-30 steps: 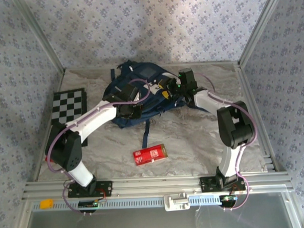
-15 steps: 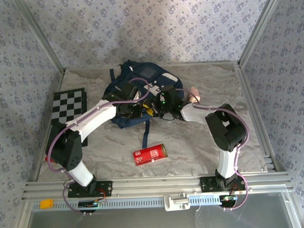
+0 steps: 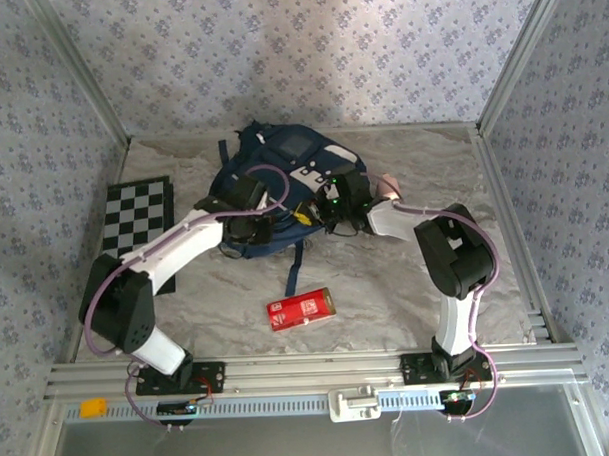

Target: Pack the student bag

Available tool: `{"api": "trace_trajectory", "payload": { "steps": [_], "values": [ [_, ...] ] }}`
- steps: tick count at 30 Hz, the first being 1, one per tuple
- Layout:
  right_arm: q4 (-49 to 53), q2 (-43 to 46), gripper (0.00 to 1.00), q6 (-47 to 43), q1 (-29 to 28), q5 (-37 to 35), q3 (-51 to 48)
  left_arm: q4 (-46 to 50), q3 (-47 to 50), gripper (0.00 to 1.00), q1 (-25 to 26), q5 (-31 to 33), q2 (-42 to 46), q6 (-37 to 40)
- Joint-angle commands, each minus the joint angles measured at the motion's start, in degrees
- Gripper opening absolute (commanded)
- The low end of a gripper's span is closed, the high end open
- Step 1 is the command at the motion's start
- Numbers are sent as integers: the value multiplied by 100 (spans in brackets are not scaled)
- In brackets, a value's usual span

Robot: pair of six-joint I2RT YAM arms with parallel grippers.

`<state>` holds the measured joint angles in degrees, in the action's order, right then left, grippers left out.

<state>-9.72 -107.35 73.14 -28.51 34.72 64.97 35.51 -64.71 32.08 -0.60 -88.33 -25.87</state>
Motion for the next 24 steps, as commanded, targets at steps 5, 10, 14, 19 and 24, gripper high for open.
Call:
{"api": "trace_trajectory", "payload": {
  "steps": [5,10,14,19,24],
  "values": [
    [1132,178,0,-1107,970,495,516,498,616,0,-695,500,362,-144],
    [2127,-39,12,-1707,858,281,1320,-144,444,0,-274,-309,382,-124],
    [2134,426,37,-1663,716,2,1032,-282,5,0,346,-263,250,-271],
    [2453,1233,56,-1563,357,-590,193,-552,-97,0,387,-485,159,-486],
    [849,1459,60,-319,25,-357,-830,-541,-139,0,391,-558,115,-428]
  ]
}}
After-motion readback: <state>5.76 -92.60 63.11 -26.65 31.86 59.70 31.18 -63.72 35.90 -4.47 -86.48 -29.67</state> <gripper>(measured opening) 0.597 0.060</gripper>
